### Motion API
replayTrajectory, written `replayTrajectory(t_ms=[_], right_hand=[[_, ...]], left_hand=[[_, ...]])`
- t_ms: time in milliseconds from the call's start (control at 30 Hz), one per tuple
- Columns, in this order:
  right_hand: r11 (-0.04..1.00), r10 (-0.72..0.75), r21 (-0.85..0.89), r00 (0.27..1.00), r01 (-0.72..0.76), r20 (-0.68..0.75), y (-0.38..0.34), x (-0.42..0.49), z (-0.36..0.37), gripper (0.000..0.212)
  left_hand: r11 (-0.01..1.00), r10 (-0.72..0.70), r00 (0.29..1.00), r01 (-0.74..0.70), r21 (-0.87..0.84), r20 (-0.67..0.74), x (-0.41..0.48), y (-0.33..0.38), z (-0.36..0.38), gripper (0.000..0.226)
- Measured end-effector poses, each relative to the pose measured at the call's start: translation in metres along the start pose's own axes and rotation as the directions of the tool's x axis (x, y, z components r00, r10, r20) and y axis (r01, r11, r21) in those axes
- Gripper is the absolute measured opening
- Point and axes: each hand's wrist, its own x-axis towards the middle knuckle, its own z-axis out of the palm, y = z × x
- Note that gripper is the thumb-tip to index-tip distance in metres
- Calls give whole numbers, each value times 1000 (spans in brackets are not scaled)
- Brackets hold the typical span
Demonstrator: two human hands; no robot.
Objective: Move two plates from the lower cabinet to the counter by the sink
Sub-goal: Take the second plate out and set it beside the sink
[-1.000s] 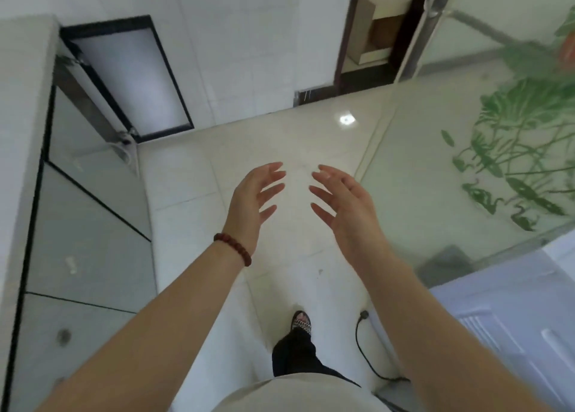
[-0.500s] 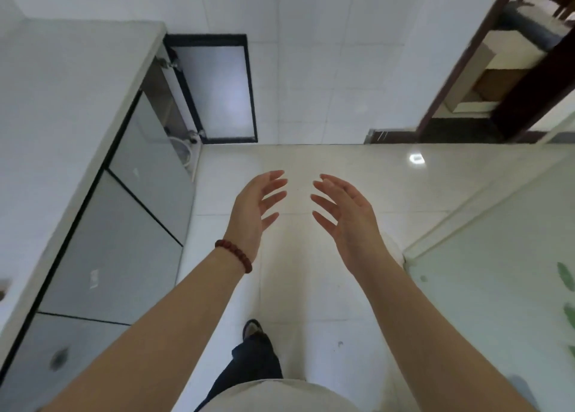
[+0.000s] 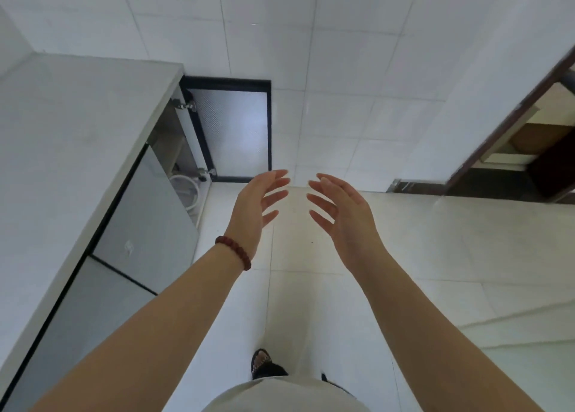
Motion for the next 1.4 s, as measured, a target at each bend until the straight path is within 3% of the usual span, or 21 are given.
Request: replayTrajectory(t_ms=[267, 500, 833, 1000, 1133, 1300, 1400], right_hand=[[999, 37, -22, 998, -36, 54, -19, 115, 36, 18], [996, 65, -67, 976, -53, 207, -34, 246, 73, 21], [985, 162, -117, 892, -124, 421, -60, 417, 129, 19], [967, 246, -183, 846, -178, 473, -46, 467, 162, 16], [948, 304, -241, 807, -206, 507, -33, 506, 195, 15], [940, 331, -255, 791, -227, 515, -22, 559, 249, 15], [937, 337, -271, 776, -221, 533, -20, 588, 281, 11]], left_hand=[[999, 4, 998, -6, -32, -68, 111, 21, -20, 32], [997, 5, 975, -21, -70, -221, 225, 36, -32, 30], [981, -66, 874, -31, -193, -481, 368, 63, -35, 22], [973, -121, 806, -18, -228, -579, 404, 65, -59, 29], [966, -150, 768, -19, -256, -623, 434, 69, -92, 42], [959, -138, 748, -62, -276, -650, 487, 73, -139, 23], [960, -134, 733, -72, -272, -667, 521, 82, -165, 23]])
